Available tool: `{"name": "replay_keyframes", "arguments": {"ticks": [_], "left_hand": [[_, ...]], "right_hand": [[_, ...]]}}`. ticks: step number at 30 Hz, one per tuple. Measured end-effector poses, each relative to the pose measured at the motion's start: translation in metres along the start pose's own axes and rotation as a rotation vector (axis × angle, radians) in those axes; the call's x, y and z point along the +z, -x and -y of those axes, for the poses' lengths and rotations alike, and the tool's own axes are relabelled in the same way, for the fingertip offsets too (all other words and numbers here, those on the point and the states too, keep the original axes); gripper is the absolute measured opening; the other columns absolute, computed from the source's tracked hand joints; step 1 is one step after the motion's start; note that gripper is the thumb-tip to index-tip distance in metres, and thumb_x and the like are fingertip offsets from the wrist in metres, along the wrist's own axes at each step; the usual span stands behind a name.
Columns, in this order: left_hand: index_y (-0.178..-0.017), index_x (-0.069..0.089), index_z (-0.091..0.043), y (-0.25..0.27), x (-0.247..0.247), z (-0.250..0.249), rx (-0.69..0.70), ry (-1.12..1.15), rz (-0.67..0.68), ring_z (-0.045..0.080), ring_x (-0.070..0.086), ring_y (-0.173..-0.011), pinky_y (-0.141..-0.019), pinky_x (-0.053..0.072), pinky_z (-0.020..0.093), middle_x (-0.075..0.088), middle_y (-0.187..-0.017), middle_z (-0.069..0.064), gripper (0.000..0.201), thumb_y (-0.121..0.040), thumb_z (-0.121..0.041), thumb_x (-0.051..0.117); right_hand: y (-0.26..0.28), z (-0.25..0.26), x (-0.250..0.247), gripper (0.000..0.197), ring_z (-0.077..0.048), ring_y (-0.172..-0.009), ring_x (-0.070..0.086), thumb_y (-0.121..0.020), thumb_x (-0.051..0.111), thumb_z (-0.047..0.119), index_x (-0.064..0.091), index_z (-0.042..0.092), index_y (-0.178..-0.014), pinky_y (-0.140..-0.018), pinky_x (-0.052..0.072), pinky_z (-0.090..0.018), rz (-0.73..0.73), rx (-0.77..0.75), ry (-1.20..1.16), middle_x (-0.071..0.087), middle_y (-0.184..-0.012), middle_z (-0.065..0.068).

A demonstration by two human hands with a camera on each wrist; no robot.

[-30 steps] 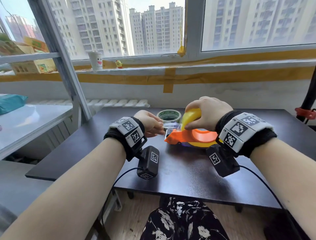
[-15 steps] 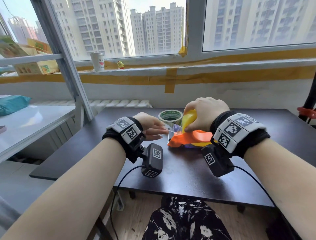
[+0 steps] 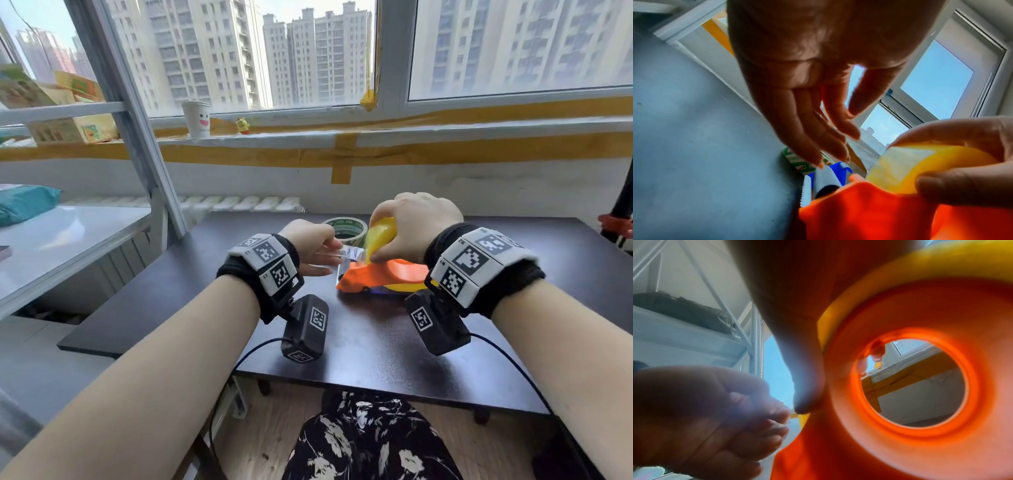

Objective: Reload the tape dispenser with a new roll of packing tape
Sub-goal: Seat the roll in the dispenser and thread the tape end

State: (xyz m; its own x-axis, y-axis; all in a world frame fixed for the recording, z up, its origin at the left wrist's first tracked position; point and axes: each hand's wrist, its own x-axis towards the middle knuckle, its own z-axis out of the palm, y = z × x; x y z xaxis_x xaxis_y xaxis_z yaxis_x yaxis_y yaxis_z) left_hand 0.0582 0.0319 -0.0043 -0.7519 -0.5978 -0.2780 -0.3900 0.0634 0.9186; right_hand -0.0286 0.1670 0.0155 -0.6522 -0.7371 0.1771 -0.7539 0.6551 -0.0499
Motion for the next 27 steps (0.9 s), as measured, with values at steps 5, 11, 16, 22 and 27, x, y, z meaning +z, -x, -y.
{"name": "replay_keyframes", "arguments": {"ticks": [5, 11, 16, 22, 27], "left_hand": [[-0.069, 0.052, -0.014, -0.006, 0.008, 0.003, 0.078, -0.101, -0.040, 0.008, 0.061, -0.059, -0.047, 0.052, 0.016, 0.059, -0.066, 0.001, 0.023, -0.084, -0.021, 0.068], [-0.069, 0.056, -0.011, -0.014, 0.010, 0.004, 0.062, -0.205, -0.068, 0.006, 0.061, -0.051, -0.047, 0.051, 0.016, 0.061, -0.066, 0.006, 0.019, -0.077, -0.011, 0.073], [-0.062, 0.053, -0.010, -0.015, 0.011, 0.004, 0.002, -0.228, -0.059, 0.002, 0.052, -0.025, -0.036, 0.042, 0.010, 0.054, -0.031, 0.000, 0.025, -0.078, -0.007, 0.071], [-0.061, 0.050, -0.009, -0.012, 0.015, 0.003, -0.015, -0.270, -0.012, 0.002, 0.050, -0.023, -0.034, 0.038, 0.007, 0.052, -0.026, -0.002, 0.026, -0.081, -0.004, 0.066], [-0.062, 0.051, -0.008, -0.014, 0.018, -0.001, -0.043, -0.281, 0.010, 0.004, 0.048, -0.022, -0.034, 0.034, 0.006, 0.052, -0.027, 0.000, 0.025, -0.081, 0.000, 0.064]], "right_hand": [[0.001, -0.001, 0.001, 0.057, -0.024, -0.120, 0.050, -0.064, 0.070, 0.060, 0.056, 0.041, -0.116, -0.093, 0.040, -0.037, -0.004, -0.002, 0.001, 0.057, -0.119, 0.001], [0.000, -0.002, 0.002, 0.058, -0.024, -0.119, 0.050, -0.063, 0.070, 0.060, 0.056, 0.041, -0.116, -0.093, 0.040, -0.036, -0.012, -0.009, -0.001, 0.057, -0.119, 0.001], [0.000, -0.003, 0.003, 0.058, -0.024, -0.120, 0.050, -0.063, 0.070, 0.061, 0.056, 0.041, -0.116, -0.094, 0.040, -0.036, -0.017, -0.013, -0.006, 0.057, -0.119, 0.001], [0.000, -0.003, 0.004, 0.059, -0.024, -0.119, 0.050, -0.062, 0.070, 0.062, 0.057, 0.041, -0.116, -0.093, 0.040, -0.035, -0.018, -0.016, -0.006, 0.057, -0.118, 0.001], [0.000, -0.004, 0.003, 0.060, -0.024, -0.120, 0.049, -0.063, 0.069, 0.062, 0.056, 0.041, -0.117, -0.094, 0.039, -0.036, -0.017, -0.022, -0.001, 0.056, -0.119, 0.001]]}}
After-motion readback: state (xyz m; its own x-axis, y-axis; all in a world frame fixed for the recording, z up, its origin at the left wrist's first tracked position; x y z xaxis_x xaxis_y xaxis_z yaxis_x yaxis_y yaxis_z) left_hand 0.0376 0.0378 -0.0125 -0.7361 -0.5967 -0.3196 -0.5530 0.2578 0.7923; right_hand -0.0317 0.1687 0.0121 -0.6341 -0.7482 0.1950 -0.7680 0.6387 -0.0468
